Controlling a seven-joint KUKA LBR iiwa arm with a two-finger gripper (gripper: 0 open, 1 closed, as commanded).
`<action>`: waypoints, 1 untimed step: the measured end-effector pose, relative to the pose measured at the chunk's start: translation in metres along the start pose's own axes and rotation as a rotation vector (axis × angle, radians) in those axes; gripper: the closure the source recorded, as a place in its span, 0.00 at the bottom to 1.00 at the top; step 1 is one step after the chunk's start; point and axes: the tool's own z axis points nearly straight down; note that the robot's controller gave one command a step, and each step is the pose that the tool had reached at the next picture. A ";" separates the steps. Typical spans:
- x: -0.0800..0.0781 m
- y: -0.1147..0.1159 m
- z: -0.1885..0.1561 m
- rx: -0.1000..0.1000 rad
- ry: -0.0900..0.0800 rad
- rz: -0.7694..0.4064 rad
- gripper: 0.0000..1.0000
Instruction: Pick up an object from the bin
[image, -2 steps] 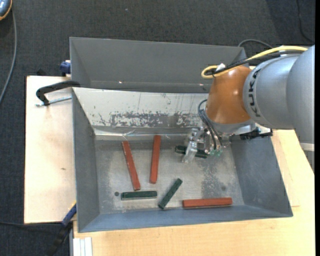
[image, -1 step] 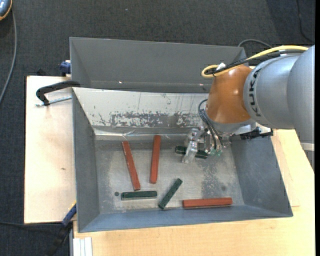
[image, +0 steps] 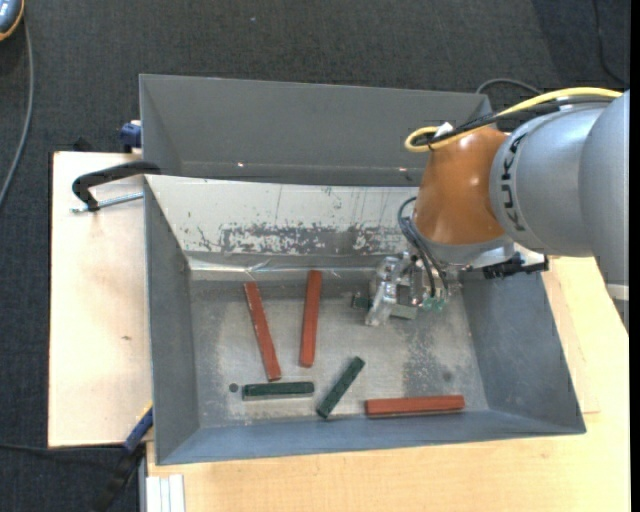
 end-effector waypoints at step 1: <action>-0.002 0.001 -0.014 -0.001 -0.003 0.000 1.00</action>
Offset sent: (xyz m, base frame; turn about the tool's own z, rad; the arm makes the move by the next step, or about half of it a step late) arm 0.0000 0.0002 0.0690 0.0000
